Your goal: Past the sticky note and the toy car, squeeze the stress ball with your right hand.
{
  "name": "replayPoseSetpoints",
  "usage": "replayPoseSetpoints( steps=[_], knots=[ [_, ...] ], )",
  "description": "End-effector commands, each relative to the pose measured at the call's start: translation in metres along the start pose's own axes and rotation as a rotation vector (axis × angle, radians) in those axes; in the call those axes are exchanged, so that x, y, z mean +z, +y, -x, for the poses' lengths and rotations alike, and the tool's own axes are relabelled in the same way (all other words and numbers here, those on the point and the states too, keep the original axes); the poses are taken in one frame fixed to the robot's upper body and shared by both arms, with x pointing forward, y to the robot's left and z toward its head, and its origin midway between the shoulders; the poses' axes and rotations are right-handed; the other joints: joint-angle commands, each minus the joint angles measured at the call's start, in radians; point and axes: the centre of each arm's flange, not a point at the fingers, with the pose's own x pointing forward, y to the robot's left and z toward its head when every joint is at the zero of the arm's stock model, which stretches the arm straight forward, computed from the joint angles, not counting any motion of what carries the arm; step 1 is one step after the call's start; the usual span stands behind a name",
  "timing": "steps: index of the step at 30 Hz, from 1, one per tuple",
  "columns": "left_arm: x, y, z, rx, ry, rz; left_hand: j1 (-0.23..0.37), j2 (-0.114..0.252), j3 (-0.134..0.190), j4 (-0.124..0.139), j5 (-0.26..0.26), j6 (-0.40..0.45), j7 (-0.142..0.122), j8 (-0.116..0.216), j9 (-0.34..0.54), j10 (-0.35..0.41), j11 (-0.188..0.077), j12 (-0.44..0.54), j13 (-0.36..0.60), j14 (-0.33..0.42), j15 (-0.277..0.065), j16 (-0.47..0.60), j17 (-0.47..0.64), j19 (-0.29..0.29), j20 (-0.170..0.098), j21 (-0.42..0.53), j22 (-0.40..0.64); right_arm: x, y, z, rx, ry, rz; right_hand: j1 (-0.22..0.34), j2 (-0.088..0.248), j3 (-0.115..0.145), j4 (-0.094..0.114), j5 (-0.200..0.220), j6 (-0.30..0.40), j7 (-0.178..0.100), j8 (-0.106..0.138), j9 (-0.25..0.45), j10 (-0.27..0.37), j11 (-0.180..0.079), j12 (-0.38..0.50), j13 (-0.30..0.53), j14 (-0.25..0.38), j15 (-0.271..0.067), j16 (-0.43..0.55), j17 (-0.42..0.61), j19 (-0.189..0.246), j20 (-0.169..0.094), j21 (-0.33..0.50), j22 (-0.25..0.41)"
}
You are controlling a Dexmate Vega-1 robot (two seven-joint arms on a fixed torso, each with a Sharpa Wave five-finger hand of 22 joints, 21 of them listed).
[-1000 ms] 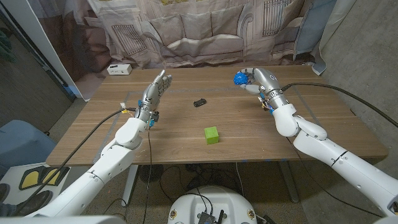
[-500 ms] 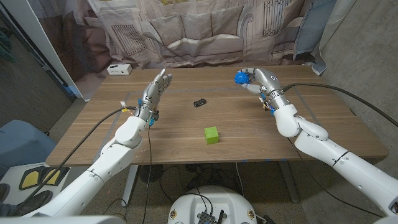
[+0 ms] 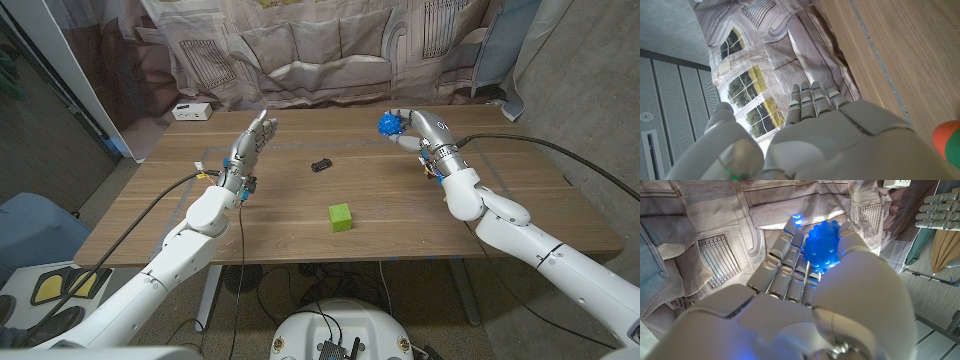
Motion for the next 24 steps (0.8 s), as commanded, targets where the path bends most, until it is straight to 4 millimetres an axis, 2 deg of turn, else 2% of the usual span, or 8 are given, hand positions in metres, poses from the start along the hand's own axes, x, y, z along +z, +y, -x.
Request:
replayPoseSetpoints(
  steps=[1, 8, 24],
  knots=[
    [-0.0010, -0.0011, -0.0013, 0.002, 0.004, 0.002, 0.000, 0.006, 0.001, -0.004, -0.004, 0.011, 0.002, -0.003, 0.004, 0.004, -0.001, -0.005, 0.004, 0.007, 0.001, -0.001, 0.002, 0.009, 0.000, -0.004, 0.005, -0.0037, 0.0009, 0.0013, 0.019, 0.001, -0.001, -0.020, -0.011, -0.012, 0.004, -0.003, -0.014, 0.001, -0.003, 0.003, -0.010, 0.005, -0.003, 0.002, -0.014, -0.022, -0.012, 0.003, -0.010, 0.003, -0.004, 0.000],
    [-0.0007, -0.0018, -0.0028, 0.001, 0.002, 0.003, 0.000, 0.006, 0.001, -0.004, -0.004, 0.012, 0.002, -0.002, 0.004, 0.005, 0.000, -0.005, 0.004, 0.008, 0.001, -0.001, 0.002, 0.009, 0.000, -0.004, 0.005, -0.0045, -0.0004, 0.0023, 0.010, -0.005, 0.002, -0.049, -0.017, -0.027, 0.013, -0.003, -0.031, 0.005, -0.006, 0.002, -0.026, 0.005, -0.007, 0.001, -0.027, -0.018, -0.015, 0.007, -0.017, 0.005, -0.011, 0.000],
    [0.0003, -0.0026, -0.0034, -0.001, 0.001, 0.003, 0.000, 0.008, 0.001, -0.005, -0.004, 0.013, 0.001, -0.003, 0.004, 0.007, 0.000, -0.005, 0.004, 0.009, 0.000, -0.001, 0.002, 0.009, 0.001, -0.004, 0.005, -0.0040, -0.0024, 0.0026, 0.009, -0.006, 0.008, -0.058, -0.015, -0.034, 0.012, 0.000, -0.039, 0.005, -0.004, 0.002, -0.030, 0.007, -0.005, 0.000, -0.035, -0.017, -0.013, 0.014, -0.021, 0.006, -0.017, -0.001]
  ],
)
